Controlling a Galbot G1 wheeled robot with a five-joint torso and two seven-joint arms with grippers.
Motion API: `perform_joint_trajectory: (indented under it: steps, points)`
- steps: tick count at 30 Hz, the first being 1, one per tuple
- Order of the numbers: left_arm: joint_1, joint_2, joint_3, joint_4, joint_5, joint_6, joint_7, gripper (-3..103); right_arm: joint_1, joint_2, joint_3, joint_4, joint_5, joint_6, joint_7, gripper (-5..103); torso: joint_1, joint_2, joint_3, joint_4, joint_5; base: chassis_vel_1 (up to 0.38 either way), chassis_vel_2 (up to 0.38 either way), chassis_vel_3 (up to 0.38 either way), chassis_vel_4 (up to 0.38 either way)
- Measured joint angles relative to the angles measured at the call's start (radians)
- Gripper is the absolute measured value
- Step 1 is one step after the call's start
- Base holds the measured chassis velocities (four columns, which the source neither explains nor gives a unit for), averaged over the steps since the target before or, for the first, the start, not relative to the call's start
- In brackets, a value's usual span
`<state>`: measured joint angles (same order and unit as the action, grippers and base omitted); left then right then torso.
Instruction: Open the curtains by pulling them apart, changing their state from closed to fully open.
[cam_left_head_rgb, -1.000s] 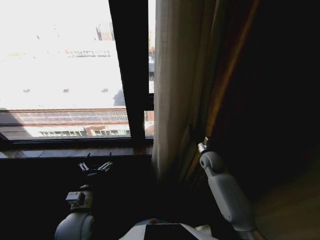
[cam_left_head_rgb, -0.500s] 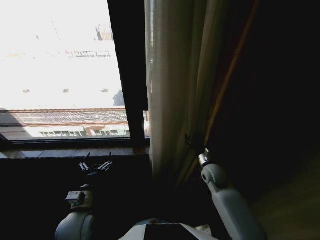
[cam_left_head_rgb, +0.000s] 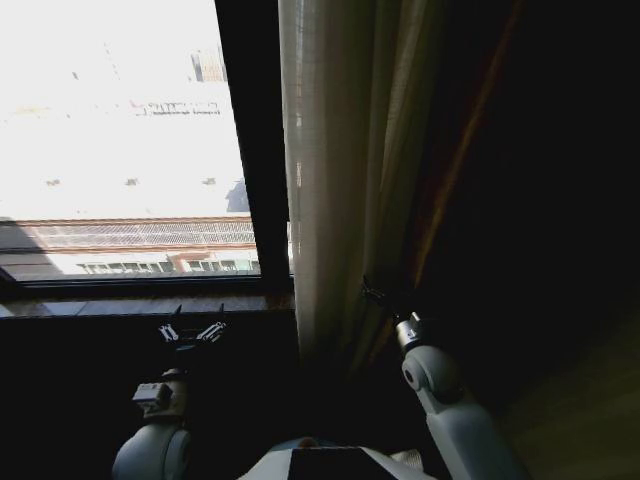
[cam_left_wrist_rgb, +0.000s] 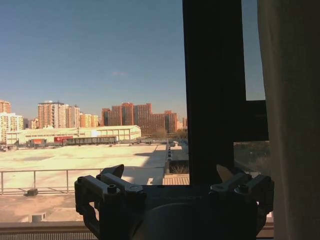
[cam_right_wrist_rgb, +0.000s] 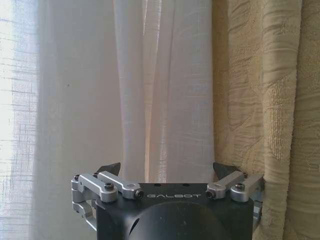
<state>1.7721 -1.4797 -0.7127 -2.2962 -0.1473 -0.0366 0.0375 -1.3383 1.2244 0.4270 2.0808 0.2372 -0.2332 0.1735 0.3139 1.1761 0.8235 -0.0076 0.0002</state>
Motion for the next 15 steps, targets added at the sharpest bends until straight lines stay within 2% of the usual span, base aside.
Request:
perform_joint_trajectory:
  steps: [8,15]
  points:
    - [-0.001,-0.001,-0.001,-0.007,-0.001,0.000,0.000,100,0.006,0.005,0.000,-0.019,-0.012,0.015,0.000,100,0.000,0.000,0.000,-0.0002,0.0001,0.051,0.060,-0.055,-0.046]
    - [0.001,-0.002,0.000,-0.007,0.000,0.002,0.000,100,0.007,0.011,0.001,-0.024,-0.016,0.018,0.000,100,0.000,0.000,0.000,-0.0001,0.0001,0.191,0.181,-0.191,-0.207]
